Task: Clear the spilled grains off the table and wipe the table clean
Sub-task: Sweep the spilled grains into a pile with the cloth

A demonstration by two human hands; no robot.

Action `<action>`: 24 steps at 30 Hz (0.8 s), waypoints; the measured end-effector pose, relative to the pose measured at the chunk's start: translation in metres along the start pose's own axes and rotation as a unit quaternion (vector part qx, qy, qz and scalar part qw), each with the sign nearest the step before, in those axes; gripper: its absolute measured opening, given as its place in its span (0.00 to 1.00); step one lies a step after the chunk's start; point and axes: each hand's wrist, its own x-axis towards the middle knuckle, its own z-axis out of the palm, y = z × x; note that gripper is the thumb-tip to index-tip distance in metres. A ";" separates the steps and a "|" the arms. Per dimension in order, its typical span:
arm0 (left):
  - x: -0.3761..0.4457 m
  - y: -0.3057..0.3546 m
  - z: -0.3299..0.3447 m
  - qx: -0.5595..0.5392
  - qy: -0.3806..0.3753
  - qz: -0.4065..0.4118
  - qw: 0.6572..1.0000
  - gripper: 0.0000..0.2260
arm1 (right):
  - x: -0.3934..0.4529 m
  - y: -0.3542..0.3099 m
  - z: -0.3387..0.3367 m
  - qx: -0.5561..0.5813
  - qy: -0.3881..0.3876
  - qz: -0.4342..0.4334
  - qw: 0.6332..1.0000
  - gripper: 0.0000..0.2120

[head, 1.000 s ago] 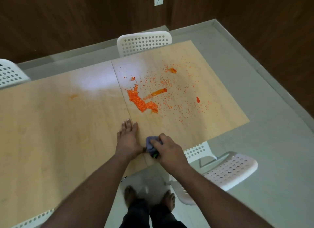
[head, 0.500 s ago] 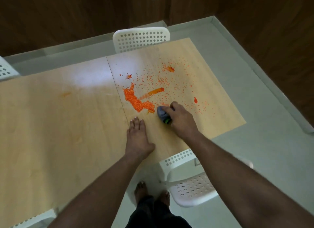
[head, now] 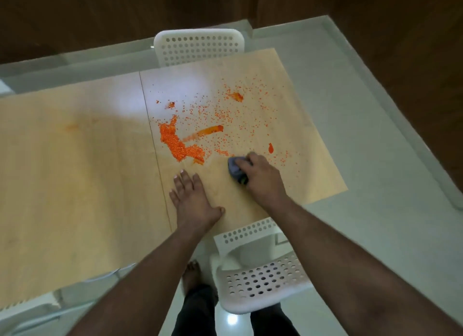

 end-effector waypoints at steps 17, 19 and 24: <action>-0.026 0.074 0.041 -0.036 0.007 -0.028 0.999 0.52 | -0.090 0.089 -0.005 -0.003 -0.055 -0.141 0.988 0.31; -0.025 0.077 0.039 -0.029 0.004 -0.036 0.999 0.52 | -0.062 0.094 -0.010 -0.009 -0.043 -0.134 0.990 0.28; -0.025 0.090 0.035 -0.004 0.000 -0.061 0.998 0.51 | 0.008 0.086 -0.033 -0.013 -0.022 -0.097 0.995 0.23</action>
